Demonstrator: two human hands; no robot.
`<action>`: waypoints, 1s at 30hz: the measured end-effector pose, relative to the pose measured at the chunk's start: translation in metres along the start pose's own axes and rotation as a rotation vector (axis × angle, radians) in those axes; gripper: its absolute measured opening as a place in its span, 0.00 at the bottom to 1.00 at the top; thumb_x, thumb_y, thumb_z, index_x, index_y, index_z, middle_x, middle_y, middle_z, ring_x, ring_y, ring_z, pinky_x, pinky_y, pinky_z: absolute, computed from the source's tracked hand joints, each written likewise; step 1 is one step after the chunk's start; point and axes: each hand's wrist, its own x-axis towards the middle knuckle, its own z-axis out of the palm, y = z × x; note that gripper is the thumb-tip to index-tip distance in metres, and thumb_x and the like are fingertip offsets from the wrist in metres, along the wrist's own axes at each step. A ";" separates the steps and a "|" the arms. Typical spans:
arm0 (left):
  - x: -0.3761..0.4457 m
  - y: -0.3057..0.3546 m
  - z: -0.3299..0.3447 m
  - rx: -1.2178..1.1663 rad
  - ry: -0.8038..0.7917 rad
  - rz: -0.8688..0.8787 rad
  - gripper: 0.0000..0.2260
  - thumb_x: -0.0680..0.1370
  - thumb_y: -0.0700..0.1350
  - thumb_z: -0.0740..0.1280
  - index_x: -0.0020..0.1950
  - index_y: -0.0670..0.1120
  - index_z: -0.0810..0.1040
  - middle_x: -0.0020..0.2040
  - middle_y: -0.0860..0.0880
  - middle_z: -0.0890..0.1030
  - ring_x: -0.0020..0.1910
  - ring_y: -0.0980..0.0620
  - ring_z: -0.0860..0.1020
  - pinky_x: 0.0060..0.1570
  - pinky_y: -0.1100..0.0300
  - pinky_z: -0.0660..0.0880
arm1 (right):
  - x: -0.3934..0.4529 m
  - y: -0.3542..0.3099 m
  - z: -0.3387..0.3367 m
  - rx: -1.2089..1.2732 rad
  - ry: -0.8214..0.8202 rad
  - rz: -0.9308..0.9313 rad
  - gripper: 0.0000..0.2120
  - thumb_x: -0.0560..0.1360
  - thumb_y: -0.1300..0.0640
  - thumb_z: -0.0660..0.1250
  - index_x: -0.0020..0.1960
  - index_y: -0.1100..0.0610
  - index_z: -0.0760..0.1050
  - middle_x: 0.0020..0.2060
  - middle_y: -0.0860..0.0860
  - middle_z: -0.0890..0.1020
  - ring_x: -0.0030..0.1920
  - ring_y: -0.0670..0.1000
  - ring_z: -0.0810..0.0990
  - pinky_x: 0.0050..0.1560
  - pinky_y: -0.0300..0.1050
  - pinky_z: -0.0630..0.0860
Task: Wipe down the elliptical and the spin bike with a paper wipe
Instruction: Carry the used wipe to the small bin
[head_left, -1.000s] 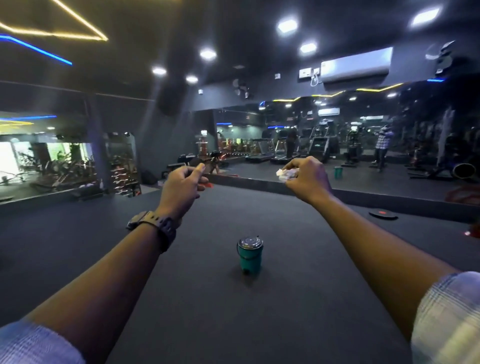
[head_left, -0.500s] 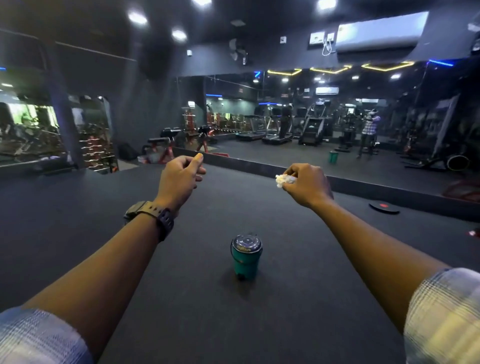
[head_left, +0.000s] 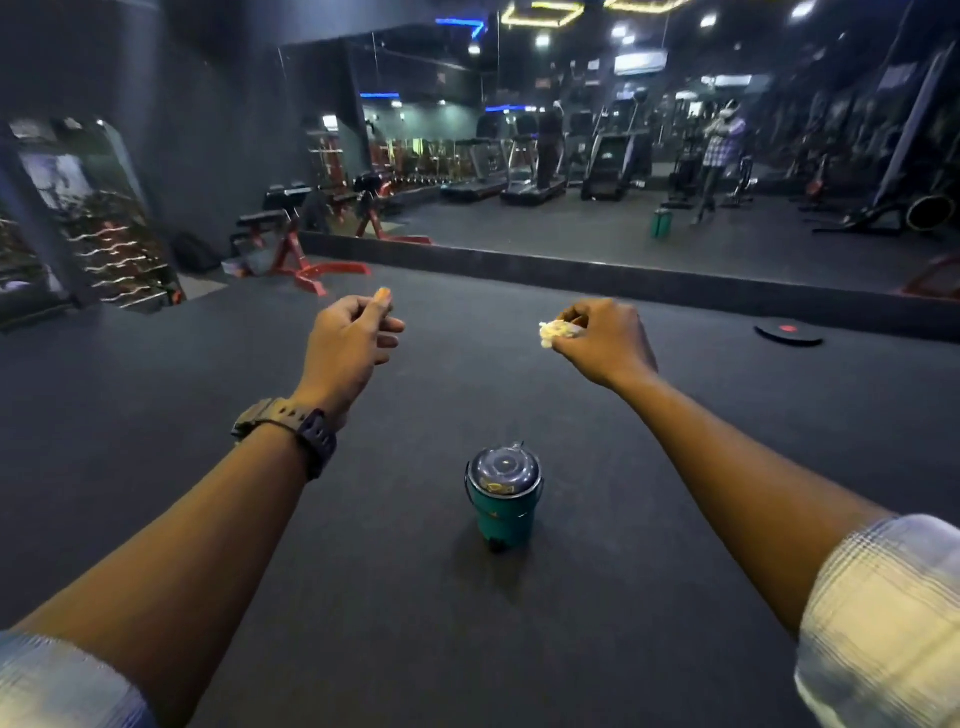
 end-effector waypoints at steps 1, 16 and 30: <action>0.021 -0.016 0.004 0.002 -0.010 -0.018 0.14 0.82 0.55 0.62 0.48 0.46 0.78 0.46 0.45 0.83 0.43 0.50 0.80 0.43 0.55 0.76 | 0.016 0.007 0.021 0.013 -0.014 0.031 0.15 0.67 0.49 0.73 0.52 0.50 0.82 0.46 0.51 0.84 0.45 0.53 0.81 0.45 0.48 0.80; 0.322 -0.296 0.107 -0.079 -0.253 -0.311 0.13 0.81 0.55 0.62 0.44 0.48 0.77 0.44 0.46 0.83 0.42 0.50 0.79 0.42 0.55 0.75 | 0.196 0.114 0.315 -0.091 -0.228 0.439 0.11 0.68 0.51 0.73 0.50 0.50 0.82 0.45 0.50 0.84 0.43 0.49 0.79 0.41 0.40 0.73; 0.504 -0.364 0.149 -0.039 -0.449 -0.305 0.13 0.82 0.57 0.60 0.44 0.51 0.78 0.44 0.49 0.83 0.42 0.53 0.80 0.45 0.57 0.74 | 0.311 0.145 0.402 -0.176 -0.242 0.622 0.11 0.69 0.52 0.75 0.52 0.51 0.82 0.41 0.50 0.83 0.41 0.47 0.79 0.39 0.39 0.71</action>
